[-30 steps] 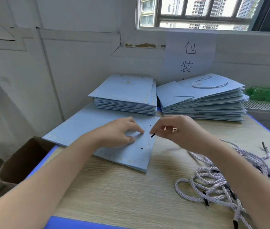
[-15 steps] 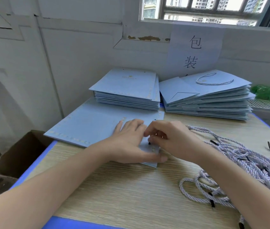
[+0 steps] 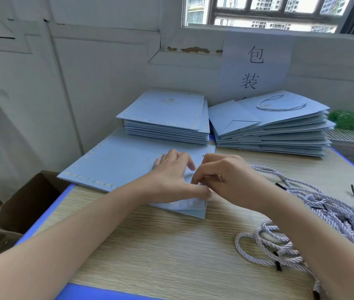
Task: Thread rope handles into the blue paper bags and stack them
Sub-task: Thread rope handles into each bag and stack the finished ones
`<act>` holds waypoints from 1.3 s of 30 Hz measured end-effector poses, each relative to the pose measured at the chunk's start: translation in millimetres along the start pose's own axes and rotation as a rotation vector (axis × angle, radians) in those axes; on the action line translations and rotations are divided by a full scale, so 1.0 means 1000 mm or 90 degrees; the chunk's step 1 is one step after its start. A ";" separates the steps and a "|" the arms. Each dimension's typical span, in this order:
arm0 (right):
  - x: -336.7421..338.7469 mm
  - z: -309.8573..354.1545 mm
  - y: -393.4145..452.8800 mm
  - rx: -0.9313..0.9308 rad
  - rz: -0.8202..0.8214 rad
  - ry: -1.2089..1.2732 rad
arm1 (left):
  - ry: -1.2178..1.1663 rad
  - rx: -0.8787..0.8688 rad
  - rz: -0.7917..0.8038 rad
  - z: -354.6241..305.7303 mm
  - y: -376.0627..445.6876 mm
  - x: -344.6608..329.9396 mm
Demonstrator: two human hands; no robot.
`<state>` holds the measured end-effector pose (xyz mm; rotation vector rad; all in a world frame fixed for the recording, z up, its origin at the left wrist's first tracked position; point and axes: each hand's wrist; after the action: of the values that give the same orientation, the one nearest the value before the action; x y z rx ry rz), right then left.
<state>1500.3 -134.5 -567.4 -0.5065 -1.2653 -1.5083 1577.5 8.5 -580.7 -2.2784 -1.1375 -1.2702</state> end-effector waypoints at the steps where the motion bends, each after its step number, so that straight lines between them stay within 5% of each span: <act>1: 0.000 0.001 0.000 0.000 0.003 -0.008 | -0.004 0.002 -0.003 0.000 0.000 0.001; 6: 0.003 -0.001 -0.002 0.001 -0.053 -0.052 | -0.047 0.008 -0.023 -0.002 -0.001 0.010; 10: 0.015 0.002 -0.002 -0.124 -0.162 0.095 | -0.100 0.008 -0.019 0.004 -0.001 0.027; 15: 0.007 0.015 -0.002 -0.229 -0.006 0.107 | -0.098 -0.024 -0.023 0.004 -0.002 0.030; 21: -0.007 0.016 -0.001 -0.374 0.024 0.286 | -0.048 -0.030 -0.012 0.005 -0.003 0.027; 27: -0.009 0.011 0.001 -0.320 0.002 0.187 | -0.006 -0.017 0.043 0.003 -0.004 0.027; 31: 0.007 0.010 -0.001 -0.116 0.114 -0.074 | 0.087 -0.044 0.118 0.002 -0.009 0.029; 33: 0.018 0.004 -0.005 -0.121 0.138 -0.128 | 0.144 -0.058 0.133 0.004 -0.010 0.029; 39: 0.037 -0.013 -0.006 -0.222 0.047 -0.125 | 0.136 -0.058 -0.045 0.013 -0.001 0.024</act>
<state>1485.8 -163.3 -544.4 -0.9379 -1.1186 -1.6559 1591.6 28.4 -568.0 -2.1184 -1.1126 -1.5788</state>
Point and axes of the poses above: each hand's wrist, its own y-axis towards the middle knuckle, its own x-axis out of the back of the hand, z = x × y, and after that the axes turned 12 degrees about -z, right-handed
